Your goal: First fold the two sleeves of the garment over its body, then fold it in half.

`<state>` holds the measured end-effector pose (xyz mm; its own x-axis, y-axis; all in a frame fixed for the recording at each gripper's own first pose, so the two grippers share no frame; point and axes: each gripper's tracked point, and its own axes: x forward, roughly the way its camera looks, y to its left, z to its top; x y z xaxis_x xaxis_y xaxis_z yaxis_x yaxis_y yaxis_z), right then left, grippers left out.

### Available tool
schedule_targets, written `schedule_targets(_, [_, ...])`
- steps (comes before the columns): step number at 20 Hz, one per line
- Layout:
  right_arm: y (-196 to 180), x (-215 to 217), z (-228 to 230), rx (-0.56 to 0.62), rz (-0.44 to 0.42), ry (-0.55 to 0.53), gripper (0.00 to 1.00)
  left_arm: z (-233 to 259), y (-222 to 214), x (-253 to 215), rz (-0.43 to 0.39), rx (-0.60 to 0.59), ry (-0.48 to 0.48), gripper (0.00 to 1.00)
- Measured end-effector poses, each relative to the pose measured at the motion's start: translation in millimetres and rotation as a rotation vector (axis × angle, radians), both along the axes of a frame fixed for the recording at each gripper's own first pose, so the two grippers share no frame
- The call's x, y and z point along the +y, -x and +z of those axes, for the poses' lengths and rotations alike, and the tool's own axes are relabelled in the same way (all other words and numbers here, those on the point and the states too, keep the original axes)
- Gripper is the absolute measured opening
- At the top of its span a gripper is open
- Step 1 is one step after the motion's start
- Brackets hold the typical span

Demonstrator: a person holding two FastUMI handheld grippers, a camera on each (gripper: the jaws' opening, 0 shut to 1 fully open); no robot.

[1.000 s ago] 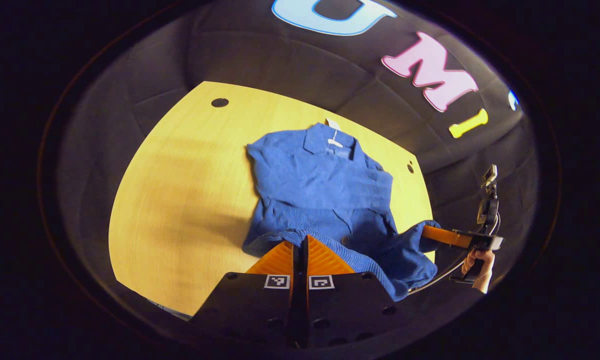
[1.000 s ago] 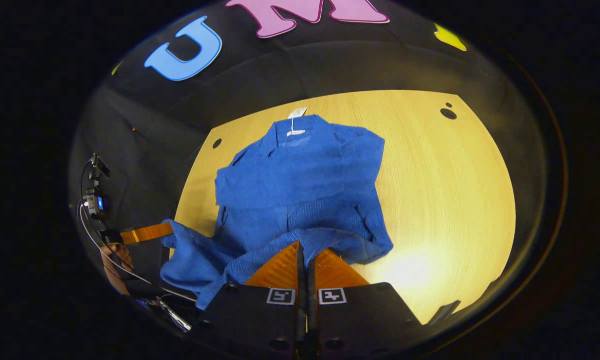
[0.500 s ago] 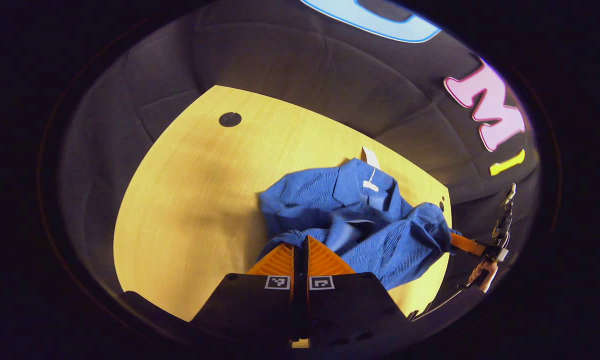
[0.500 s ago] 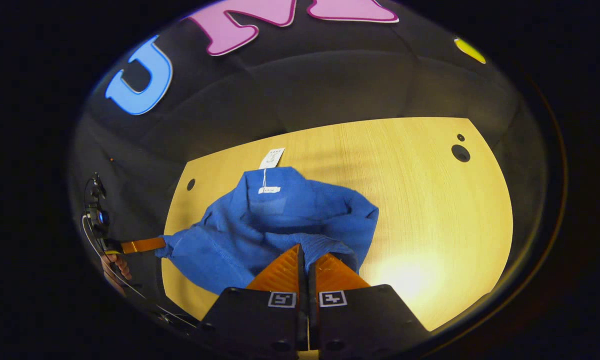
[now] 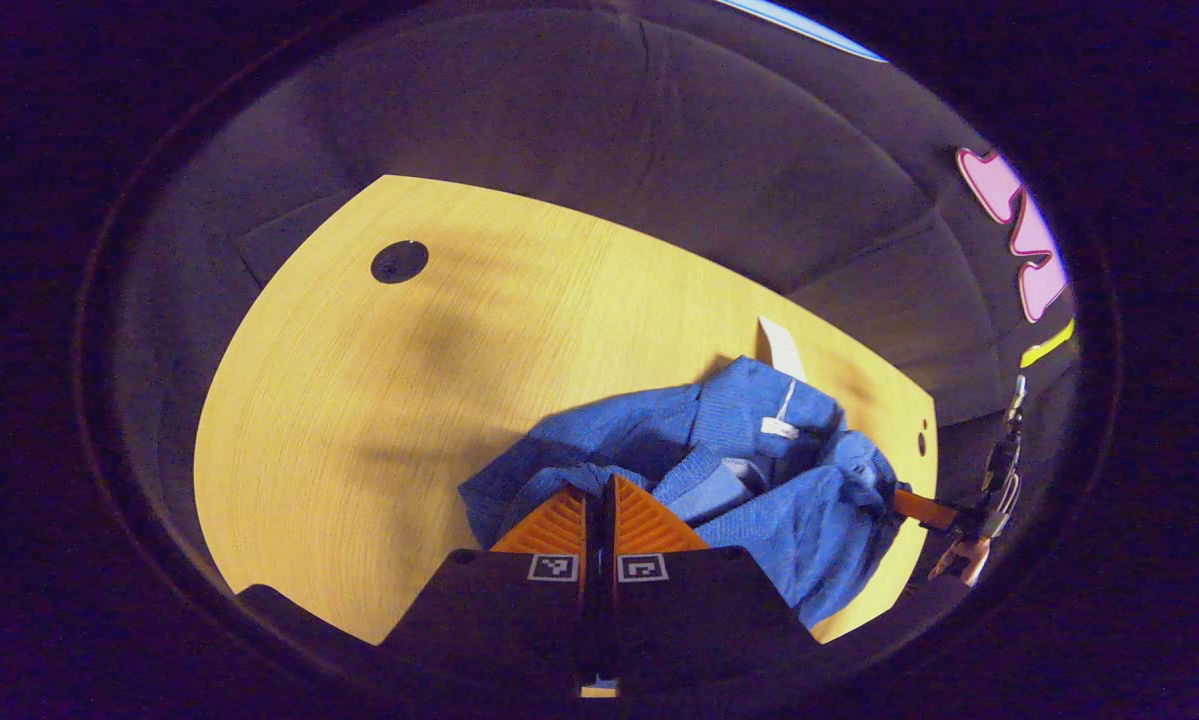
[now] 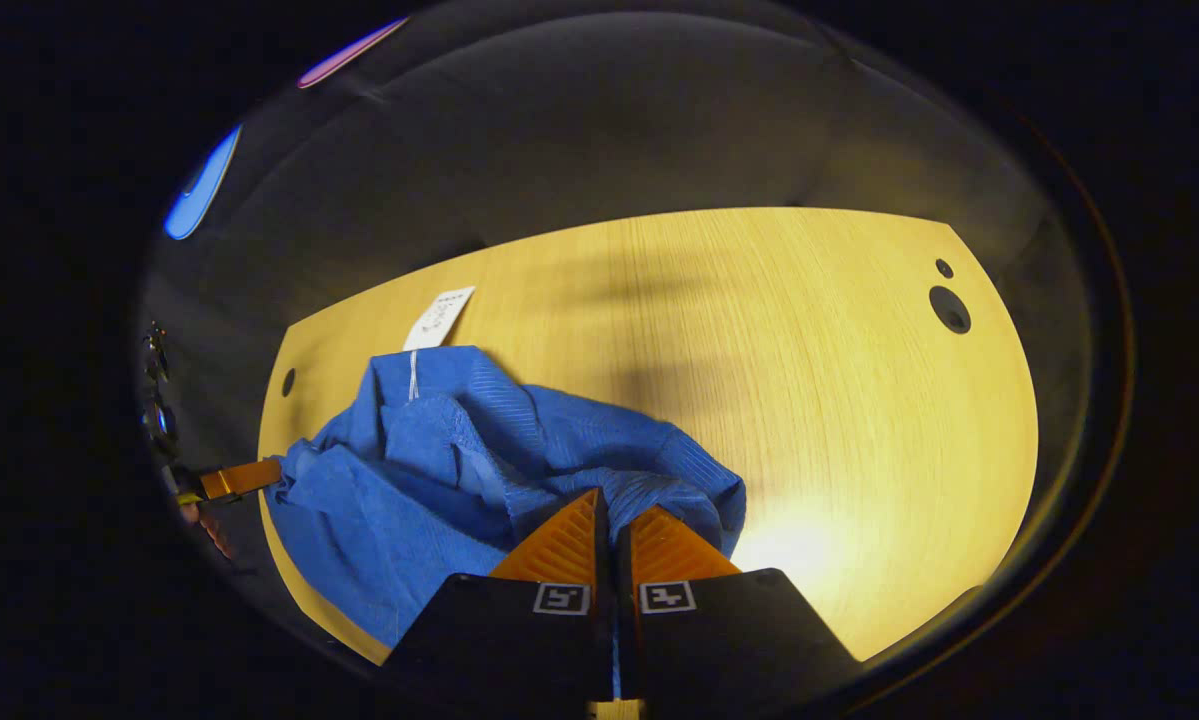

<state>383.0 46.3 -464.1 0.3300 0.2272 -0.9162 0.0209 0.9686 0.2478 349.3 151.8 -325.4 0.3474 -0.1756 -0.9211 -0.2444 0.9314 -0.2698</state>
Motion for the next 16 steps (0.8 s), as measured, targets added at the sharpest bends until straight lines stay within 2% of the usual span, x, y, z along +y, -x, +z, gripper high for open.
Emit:
schedule_targets(1, [-3, 1, -5, 0.007, -0.011, -0.004, 0.09, -7, -2, -3, 0.01, 0.014, -0.005, 0.0])
schedule_targets(3, [-9, 11, -3, 0.023, -0.063, -0.082, 0.08, -14, -9, -12, 0.027, -0.007, 0.017, 0.04])
schedule_targets(4, [-13, 17, 0, 0.024, -0.095, -0.132, 0.36, -10, -11, -15, 0.039, -0.026, 0.038, 0.14])
schedule_targets(6, [-31, 10, 14, -0.029, -0.146, -0.129, 0.91, -7, -20, -17, 0.087, -0.07, 0.072, 0.61])
schedule_targets(7, [-39, 1, 20, -0.073, -0.164, -0.114, 0.96, -4, -23, -9, 0.113, -0.094, 0.055, 0.84])
schedule_targets(9, [-57, -17, 36, -0.171, -0.199, -0.085, 0.96, 6, -30, 9, 0.15, -0.154, 0.016, 0.83])
schedule_targets(11, [-63, -29, 59, -0.265, -0.208, -0.049, 0.96, 24, -26, 15, 0.143, -0.199, 0.0, 0.83])
schedule_targets(16, [-46, -22, 120, -0.471, -0.085, 0.058, 0.96, 86, -9, 0, 0.129, -0.335, 0.032, 0.84])
